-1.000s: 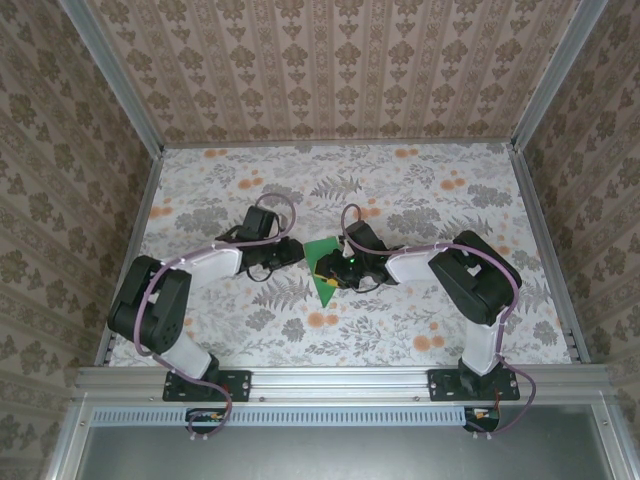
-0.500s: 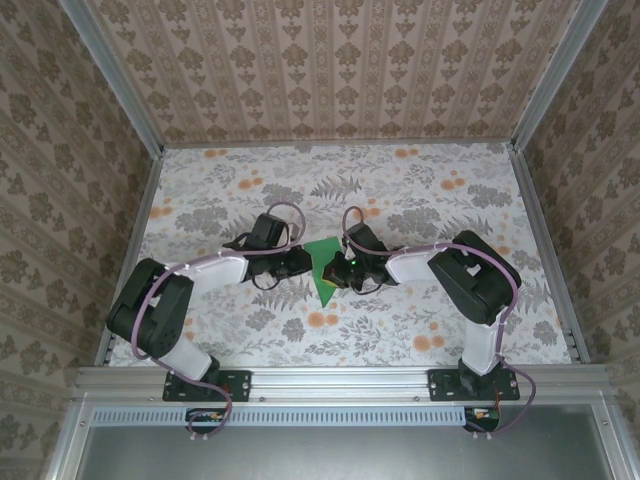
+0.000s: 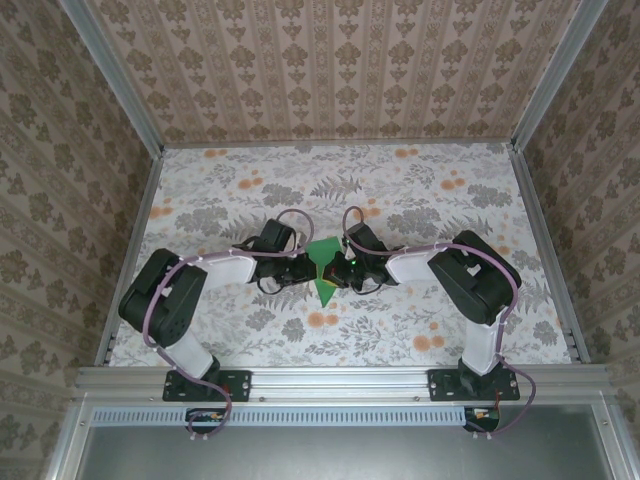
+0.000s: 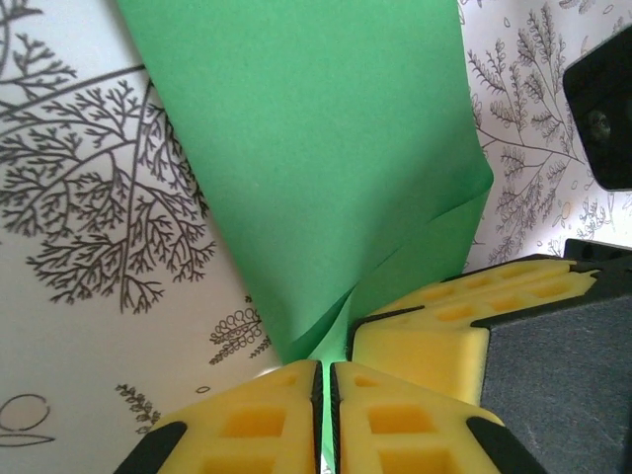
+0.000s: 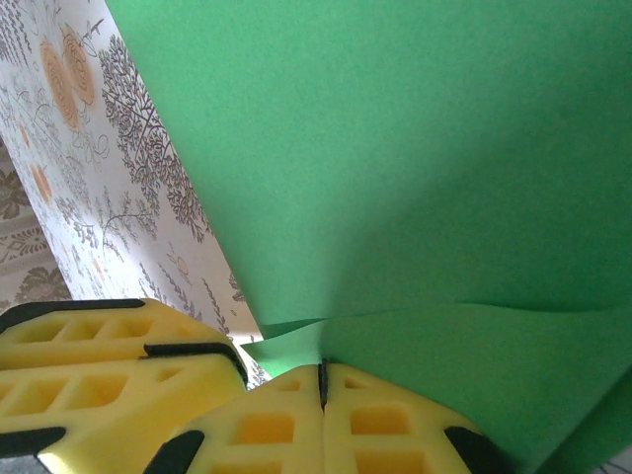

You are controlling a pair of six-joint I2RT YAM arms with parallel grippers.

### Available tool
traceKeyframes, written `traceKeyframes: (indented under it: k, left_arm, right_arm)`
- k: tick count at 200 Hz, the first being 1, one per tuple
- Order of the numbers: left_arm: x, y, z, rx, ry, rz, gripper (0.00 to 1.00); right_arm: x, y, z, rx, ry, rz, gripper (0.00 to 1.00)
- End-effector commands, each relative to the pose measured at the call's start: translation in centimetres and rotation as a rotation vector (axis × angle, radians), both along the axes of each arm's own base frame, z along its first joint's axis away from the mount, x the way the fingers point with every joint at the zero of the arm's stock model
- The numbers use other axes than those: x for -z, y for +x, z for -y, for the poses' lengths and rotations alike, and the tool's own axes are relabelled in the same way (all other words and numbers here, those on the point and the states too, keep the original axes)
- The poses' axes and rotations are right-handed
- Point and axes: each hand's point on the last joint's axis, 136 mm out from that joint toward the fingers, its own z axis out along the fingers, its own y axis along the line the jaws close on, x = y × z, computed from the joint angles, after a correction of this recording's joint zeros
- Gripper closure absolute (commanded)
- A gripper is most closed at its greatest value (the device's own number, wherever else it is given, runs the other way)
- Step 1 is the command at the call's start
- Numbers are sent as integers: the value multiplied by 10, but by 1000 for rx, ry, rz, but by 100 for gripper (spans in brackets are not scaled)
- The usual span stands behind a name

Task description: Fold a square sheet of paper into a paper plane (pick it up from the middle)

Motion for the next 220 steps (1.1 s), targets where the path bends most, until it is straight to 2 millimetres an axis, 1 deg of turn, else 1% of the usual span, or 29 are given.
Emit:
traceKeyframes:
  k: [1, 38, 75, 98, 115, 137, 145, 174, 205, 220]
  left_arm:
    - [-4, 4, 8, 35, -20, 25, 87]
    - [-4, 4, 9, 40, -19, 28, 89]
    - [4, 3, 10, 46, -4, 10, 92]
    - [9, 3, 10, 50, 9, 1, 95]
    - [13, 3, 8, 50, 26, -6, 97]
    - [19, 0, 6, 55, 45, -20, 100]
    - [20, 0, 5, 55, 51, -21, 100]
    - [23, 0, 5, 66, 58, -22, 100]
    - [22, 2, 6, 79, 65, -18, 100]
    - [22, 3, 6, 88, 70, -12, 100]
  right_arm:
    - [23, -13, 13, 13, -67, -56, 100]
    - [23, -13, 13, 13, -65, -55, 100]
    - [18, -12, 11, 11, -49, -45, 100]
    - [9, -12, 7, 5, -10, -28, 100]
    - [-2, -11, 4, -4, 15, -5, 100]
    - [-16, -10, 5, -18, 19, 34, 100]
    - [-18, -11, 7, -24, 0, 43, 100]
    - [-14, -10, 21, -34, -76, 63, 100]
    - [-5, -9, 22, -52, -109, 53, 100]
    - [0, -9, 26, -49, -134, 45, 100]
